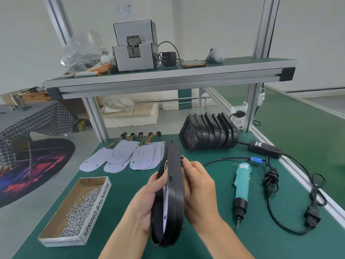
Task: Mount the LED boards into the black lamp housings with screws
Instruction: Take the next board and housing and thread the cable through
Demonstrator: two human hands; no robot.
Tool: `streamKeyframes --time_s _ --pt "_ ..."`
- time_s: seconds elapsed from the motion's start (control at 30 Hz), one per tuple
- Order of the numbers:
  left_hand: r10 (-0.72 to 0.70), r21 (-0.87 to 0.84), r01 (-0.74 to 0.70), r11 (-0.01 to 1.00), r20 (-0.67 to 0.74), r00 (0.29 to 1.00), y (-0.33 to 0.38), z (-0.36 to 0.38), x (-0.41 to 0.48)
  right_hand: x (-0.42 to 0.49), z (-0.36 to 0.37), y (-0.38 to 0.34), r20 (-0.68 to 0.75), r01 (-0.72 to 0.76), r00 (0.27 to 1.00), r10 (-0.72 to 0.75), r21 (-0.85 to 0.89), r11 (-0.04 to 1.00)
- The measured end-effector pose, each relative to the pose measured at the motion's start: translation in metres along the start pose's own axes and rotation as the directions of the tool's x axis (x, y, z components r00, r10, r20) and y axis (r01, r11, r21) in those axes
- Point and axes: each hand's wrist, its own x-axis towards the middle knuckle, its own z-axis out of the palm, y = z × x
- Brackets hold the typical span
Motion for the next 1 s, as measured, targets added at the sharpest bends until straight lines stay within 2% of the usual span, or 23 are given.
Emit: streamKeyframes --time_s 0.07,0.1,0.13,0.17,0.2,0.23,0.27,0.3,0.33,0.37,0.43,0.5,0.53,0.63,0.67,0.7,0.77,0.8,0.9,1.0 --pt "0.077 0.009 -0.077 0.997 0.023 0.997 0.004 0.003 -0.003 0.003 -0.007 0.004 0.157 -0.066 0.986 0.060 0.036 0.997" --pt "0.127 0.031 -0.128 0.991 0.021 0.992 0.007 0.002 -0.003 0.007 -0.012 0.001 0.171 -0.073 0.983 0.065 0.040 0.997" --pt "0.178 0.074 -0.178 0.981 0.000 0.984 0.011 0.002 -0.005 0.013 -0.018 0.002 0.141 -0.096 0.986 0.093 0.018 0.995" --pt "0.237 0.136 -0.234 0.963 0.000 0.972 0.014 -0.002 -0.003 0.020 -0.026 0.004 0.061 -0.190 0.981 0.186 0.073 0.979" --pt "0.312 0.225 -0.304 0.926 0.000 0.950 0.017 -0.001 -0.004 0.028 -0.036 0.004 0.039 -0.328 0.944 0.327 0.212 0.921" --pt "0.386 0.304 -0.370 0.878 0.008 0.922 0.019 -0.002 -0.003 0.035 -0.044 0.006 0.148 -0.486 0.873 0.465 0.347 0.802" --pt "0.448 0.373 -0.422 0.826 0.019 0.894 0.021 -0.002 -0.003 0.041 -0.052 0.008 0.349 -0.618 0.785 0.511 0.394 0.680" --pt "0.499 0.425 -0.471 0.773 0.050 0.865 0.021 -0.004 -0.001 0.045 -0.057 0.011 0.537 -0.700 0.697 0.474 0.368 0.612" --pt "0.532 0.474 -0.503 0.723 0.084 0.843 0.022 -0.002 -0.001 0.045 -0.057 0.013 0.643 -0.739 0.640 0.421 0.365 0.566" --pt "0.554 0.522 -0.528 0.669 0.123 0.823 0.020 -0.003 0.000 0.045 -0.056 0.015 0.697 -0.753 0.616 0.368 0.382 0.536" --pt "0.569 0.636 -0.535 0.556 0.178 0.803 0.016 -0.003 0.003 0.042 -0.050 0.016 0.681 -0.743 0.639 0.357 0.427 0.516" --pt "0.571 0.696 -0.538 0.475 0.222 0.791 0.010 -0.003 0.005 0.039 -0.044 0.022 0.594 -0.698 0.695 0.405 0.419 0.581" --pt "0.567 0.708 -0.538 0.457 0.235 0.790 0.007 -0.004 0.005 0.038 -0.041 0.024 0.563 -0.693 0.704 0.432 0.413 0.591" --pt "0.550 0.732 -0.536 0.421 0.263 0.792 -0.002 -0.008 0.004 0.029 -0.039 0.028 0.531 -0.715 0.696 0.484 0.452 0.533" --pt "0.558 0.743 -0.541 0.394 0.274 0.783 -0.004 -0.009 0.002 0.025 -0.040 0.028 0.508 -0.689 0.722 0.470 0.463 0.558" --pt "0.575 0.750 -0.553 0.363 0.287 0.766 -0.006 -0.009 0.001 0.021 -0.042 0.027 0.466 -0.631 0.770 0.436 0.458 0.626" --pt "0.600 0.744 -0.589 0.317 0.324 0.732 -0.010 -0.008 -0.004 0.014 -0.047 0.027 0.394 -0.472 0.864 0.313 0.420 0.775" --pt "0.602 0.732 -0.611 0.302 0.350 0.718 -0.012 -0.009 -0.006 0.011 -0.050 0.027 0.383 -0.406 0.890 0.247 0.420 0.812" --pt "0.601 0.722 -0.658 0.212 0.435 0.670 -0.014 -0.014 -0.014 0.001 -0.058 0.026 0.397 -0.321 0.908 0.131 0.462 0.827" --pt "0.577 0.720 -0.685 0.115 0.512 0.636 -0.015 -0.021 -0.021 -0.008 -0.061 0.028 0.459 -0.334 0.882 0.104 0.454 0.826"
